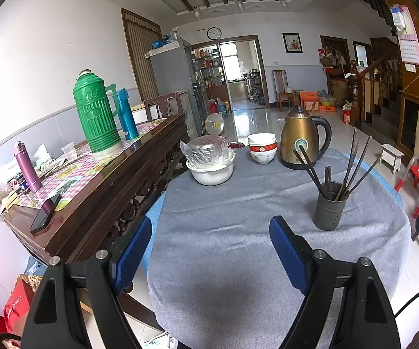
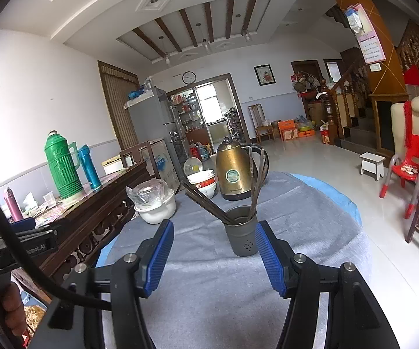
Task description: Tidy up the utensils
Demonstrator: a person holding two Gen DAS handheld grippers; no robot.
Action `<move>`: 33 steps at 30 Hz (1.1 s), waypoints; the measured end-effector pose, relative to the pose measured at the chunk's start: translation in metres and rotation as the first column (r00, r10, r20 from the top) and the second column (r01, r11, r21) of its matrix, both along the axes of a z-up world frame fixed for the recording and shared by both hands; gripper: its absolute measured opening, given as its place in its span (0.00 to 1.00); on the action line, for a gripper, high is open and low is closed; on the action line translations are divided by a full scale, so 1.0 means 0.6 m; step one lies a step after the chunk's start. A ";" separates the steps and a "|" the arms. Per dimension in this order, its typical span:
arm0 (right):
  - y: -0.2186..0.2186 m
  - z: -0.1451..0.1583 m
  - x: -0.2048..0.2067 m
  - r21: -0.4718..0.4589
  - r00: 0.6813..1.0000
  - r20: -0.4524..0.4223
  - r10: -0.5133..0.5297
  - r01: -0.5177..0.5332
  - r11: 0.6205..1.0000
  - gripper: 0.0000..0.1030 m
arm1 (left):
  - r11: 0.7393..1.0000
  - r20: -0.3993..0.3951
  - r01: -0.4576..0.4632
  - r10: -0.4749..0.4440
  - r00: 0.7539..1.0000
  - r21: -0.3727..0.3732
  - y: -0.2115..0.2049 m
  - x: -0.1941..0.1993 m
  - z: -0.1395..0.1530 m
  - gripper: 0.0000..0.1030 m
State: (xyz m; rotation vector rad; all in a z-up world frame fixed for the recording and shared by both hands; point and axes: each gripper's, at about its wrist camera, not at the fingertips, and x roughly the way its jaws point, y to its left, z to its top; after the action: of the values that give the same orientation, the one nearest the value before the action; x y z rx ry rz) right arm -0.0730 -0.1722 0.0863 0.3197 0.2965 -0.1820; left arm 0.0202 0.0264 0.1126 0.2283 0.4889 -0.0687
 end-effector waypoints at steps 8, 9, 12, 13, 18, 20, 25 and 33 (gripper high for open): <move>-0.003 -0.001 -0.002 0.002 1.000 -0.002 -0.001 0.001 1.000 0.61 | 1.000 -0.009 0.003 -0.003 1.000 -0.001 0.003 0.002 0.000 0.81; -0.004 -0.001 -0.002 0.004 1.000 -0.001 -0.001 0.001 1.000 0.61 | 1.000 -0.009 0.001 -0.001 1.000 -0.001 0.004 0.001 0.000 0.81; -0.004 -0.002 -0.003 0.000 1.000 0.000 -0.001 0.001 1.000 0.61 | 1.000 -0.010 -0.002 0.002 1.000 -0.004 0.009 0.001 0.000 0.81; -0.004 -0.002 -0.002 0.000 1.000 0.003 -0.002 0.002 1.000 0.61 | 1.000 -0.010 -0.004 0.004 1.000 -0.006 0.011 0.002 0.000 0.81; -0.002 0.000 0.002 -0.012 1.000 0.009 -0.003 0.003 1.000 0.61 | 1.000 -0.015 -0.010 0.009 1.000 -0.015 0.020 0.007 -0.004 0.81; 0.002 0.004 0.009 -0.023 1.000 0.007 -0.001 0.001 1.000 0.61 | 1.000 -0.015 -0.012 0.011 1.000 -0.026 0.023 0.011 -0.005 0.81; 0.000 0.006 0.028 -0.039 1.000 -0.005 -0.004 0.004 0.999 0.61 | 0.998 -0.035 -0.015 0.013 0.999 -0.063 0.023 0.031 -0.013 0.81; -0.016 -0.007 0.052 -0.063 0.999 -0.025 -0.039 0.038 0.997 0.61 | 0.998 -0.052 0.005 -0.009 0.999 -0.065 -0.001 0.063 -0.029 0.81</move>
State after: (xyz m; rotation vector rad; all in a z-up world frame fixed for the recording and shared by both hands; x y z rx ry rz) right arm -0.0416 -0.1819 0.0820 0.2609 0.3096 -0.2332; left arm 0.0580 0.0260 0.0951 0.1647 0.5368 -0.0974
